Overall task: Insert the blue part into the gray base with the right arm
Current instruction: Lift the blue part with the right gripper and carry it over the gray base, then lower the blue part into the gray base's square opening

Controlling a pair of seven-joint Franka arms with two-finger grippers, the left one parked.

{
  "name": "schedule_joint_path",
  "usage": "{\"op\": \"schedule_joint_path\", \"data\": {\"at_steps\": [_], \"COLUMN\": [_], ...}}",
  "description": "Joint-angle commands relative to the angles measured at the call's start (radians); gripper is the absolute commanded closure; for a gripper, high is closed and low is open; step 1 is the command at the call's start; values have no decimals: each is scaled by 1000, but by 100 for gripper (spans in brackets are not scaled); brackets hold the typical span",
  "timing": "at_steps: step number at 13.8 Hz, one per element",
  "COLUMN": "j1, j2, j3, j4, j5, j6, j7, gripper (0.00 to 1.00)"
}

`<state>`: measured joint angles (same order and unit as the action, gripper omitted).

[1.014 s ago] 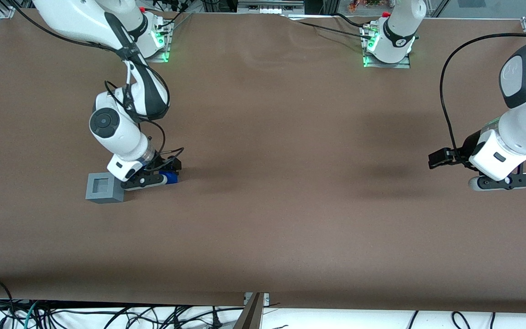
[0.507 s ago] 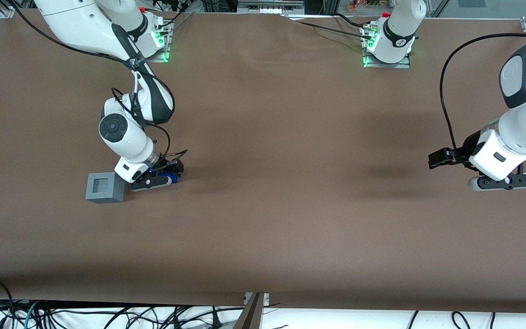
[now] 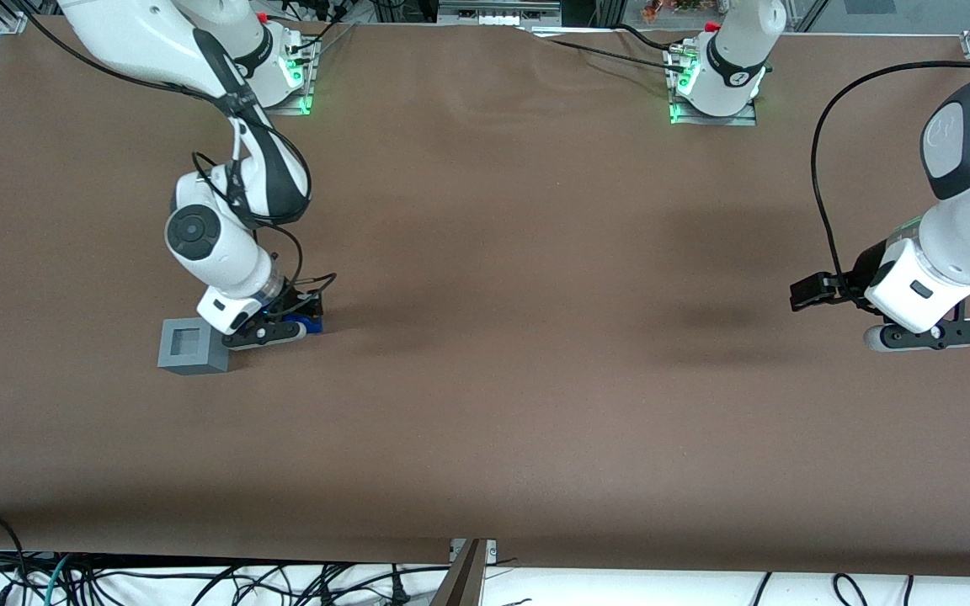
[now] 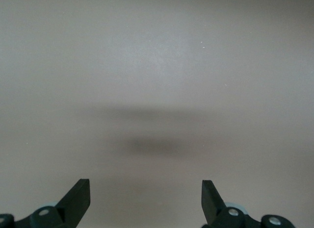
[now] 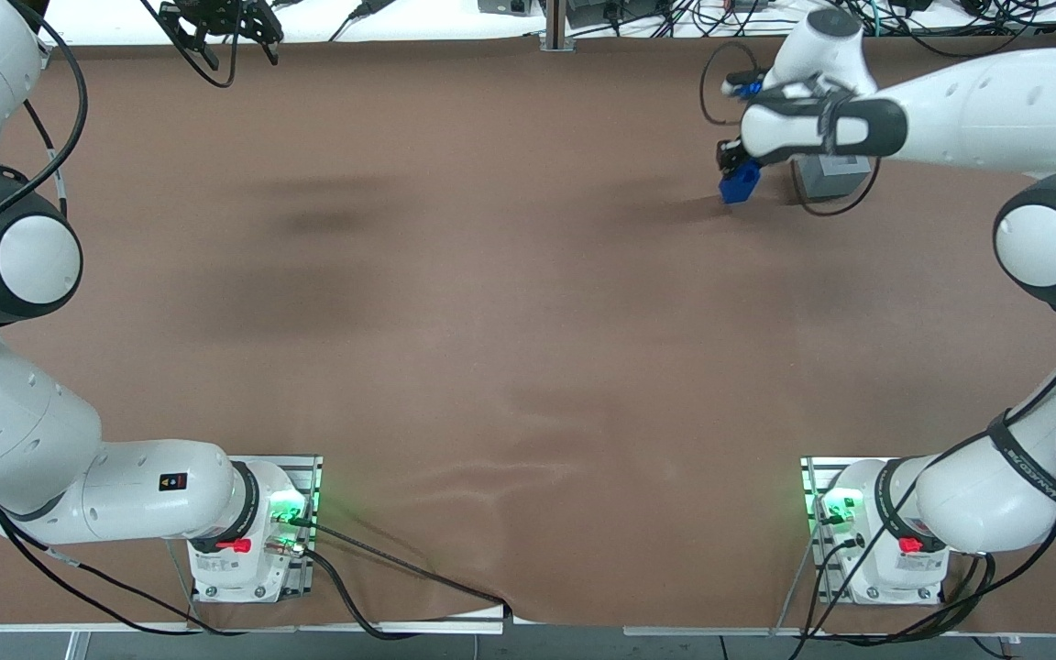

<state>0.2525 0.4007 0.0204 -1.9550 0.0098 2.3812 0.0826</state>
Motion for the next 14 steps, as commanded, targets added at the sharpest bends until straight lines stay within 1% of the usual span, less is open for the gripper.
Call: {"op": "schedule_joint_path", "data": {"at_steps": [1, 2, 5, 7, 9, 14], "j1": [-18, -51, -179, -231, -248, -251], "j2": [-33, -29, 1, 41, 62, 79], "j3": [-60, -69, -71, -71, -71, -69], "j4": [152, 189, 249, 284, 286, 262], "j5": [16, 16, 21, 21, 22, 35], "j6": [-219, -249, -249, -251, -244, -251], "j7": [-122, -171, -300, -329, -330, -319], "gripper": [92, 92, 92, 92, 92, 92]}}
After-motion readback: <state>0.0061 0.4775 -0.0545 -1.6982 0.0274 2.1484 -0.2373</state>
